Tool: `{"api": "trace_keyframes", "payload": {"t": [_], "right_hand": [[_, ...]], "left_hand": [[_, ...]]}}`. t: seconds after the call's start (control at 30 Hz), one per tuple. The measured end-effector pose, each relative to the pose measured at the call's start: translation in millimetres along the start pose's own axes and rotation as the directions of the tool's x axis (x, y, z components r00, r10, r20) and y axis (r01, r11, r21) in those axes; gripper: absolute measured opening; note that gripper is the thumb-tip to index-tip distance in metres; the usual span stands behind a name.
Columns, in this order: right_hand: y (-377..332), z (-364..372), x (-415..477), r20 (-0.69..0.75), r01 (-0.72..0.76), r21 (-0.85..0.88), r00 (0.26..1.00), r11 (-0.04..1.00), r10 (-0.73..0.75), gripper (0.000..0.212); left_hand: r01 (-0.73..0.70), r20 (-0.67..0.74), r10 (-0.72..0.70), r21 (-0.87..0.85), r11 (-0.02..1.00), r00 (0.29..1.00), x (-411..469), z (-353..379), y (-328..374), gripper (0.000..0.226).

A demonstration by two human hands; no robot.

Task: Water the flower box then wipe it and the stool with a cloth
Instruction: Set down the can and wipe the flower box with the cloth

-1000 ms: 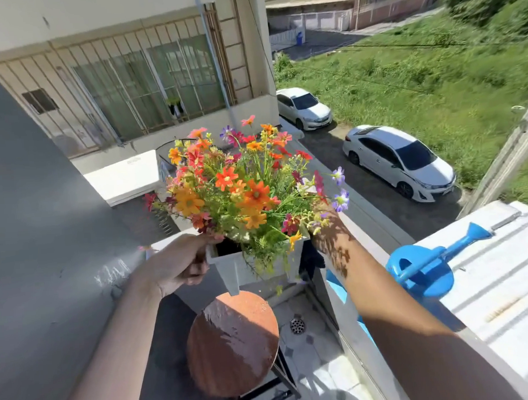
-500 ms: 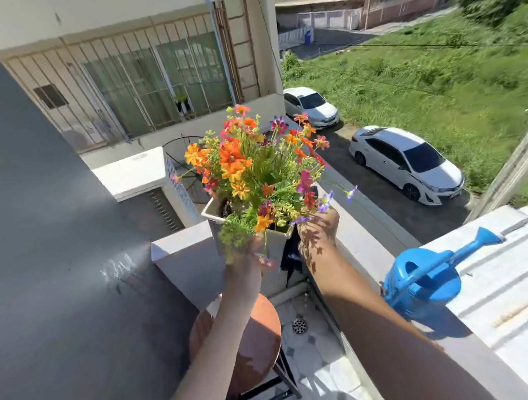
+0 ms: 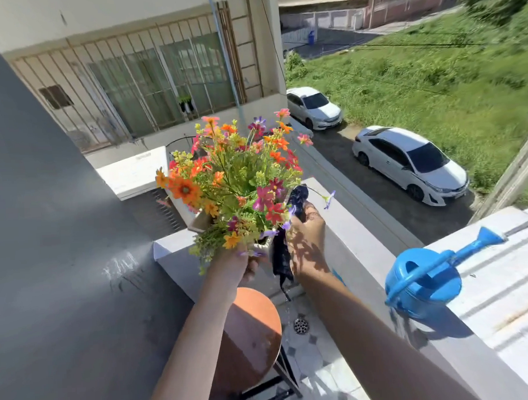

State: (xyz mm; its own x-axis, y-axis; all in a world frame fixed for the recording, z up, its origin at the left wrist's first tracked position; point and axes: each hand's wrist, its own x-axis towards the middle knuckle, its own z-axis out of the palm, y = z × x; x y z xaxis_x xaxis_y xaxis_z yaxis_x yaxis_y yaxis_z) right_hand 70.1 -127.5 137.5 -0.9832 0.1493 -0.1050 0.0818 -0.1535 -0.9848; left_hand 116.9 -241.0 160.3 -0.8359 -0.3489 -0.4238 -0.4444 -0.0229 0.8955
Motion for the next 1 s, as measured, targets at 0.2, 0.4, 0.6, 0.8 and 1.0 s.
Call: {"api": "trace_keyframes", "payload": {"t": [0.2, 0.4, 0.6, 0.8, 1.0], "right_hand": [[0.1, -2.5, 11.5, 0.059, 0.158, 0.056, 0.985, 0.986, -0.161, 0.043], [-16.3, -9.0, 45.8, -0.014, 0.22, -0.103, 0.975, 0.97, -0.222, 0.035], [-21.9, 6.3, 25.7, -0.018, 0.353, -0.158, 0.933, 0.922, -0.36, 0.043], [-3.3, 6.6, -31.0, 0.173, 0.478, -0.158, 0.875, 0.864, -0.452, 0.043], [35.9, -4.0, -43.5, 0.123, 0.323, -0.226, 0.945, 0.919, -0.302, 0.038]], "left_hand": [[-0.034, 0.136, 0.052, -0.132, 0.991, 0.989, -4.6, -18.0, 10.8, 0.042], [-0.04, 0.217, 0.075, -0.163, 0.986, 0.973, -18.7, -22.3, 16.9, 0.037], [-0.047, 0.174, 0.092, -0.248, 0.967, 0.98, -20.3, -16.5, 28.2, 0.045], [-0.079, 0.112, 0.117, -0.295, 0.952, 0.987, -6.8, -20.7, 35.5, 0.036], [-0.103, 0.105, 0.146, -0.336, 0.936, 0.984, -1.8, -25.1, 34.9, 0.035]]}}
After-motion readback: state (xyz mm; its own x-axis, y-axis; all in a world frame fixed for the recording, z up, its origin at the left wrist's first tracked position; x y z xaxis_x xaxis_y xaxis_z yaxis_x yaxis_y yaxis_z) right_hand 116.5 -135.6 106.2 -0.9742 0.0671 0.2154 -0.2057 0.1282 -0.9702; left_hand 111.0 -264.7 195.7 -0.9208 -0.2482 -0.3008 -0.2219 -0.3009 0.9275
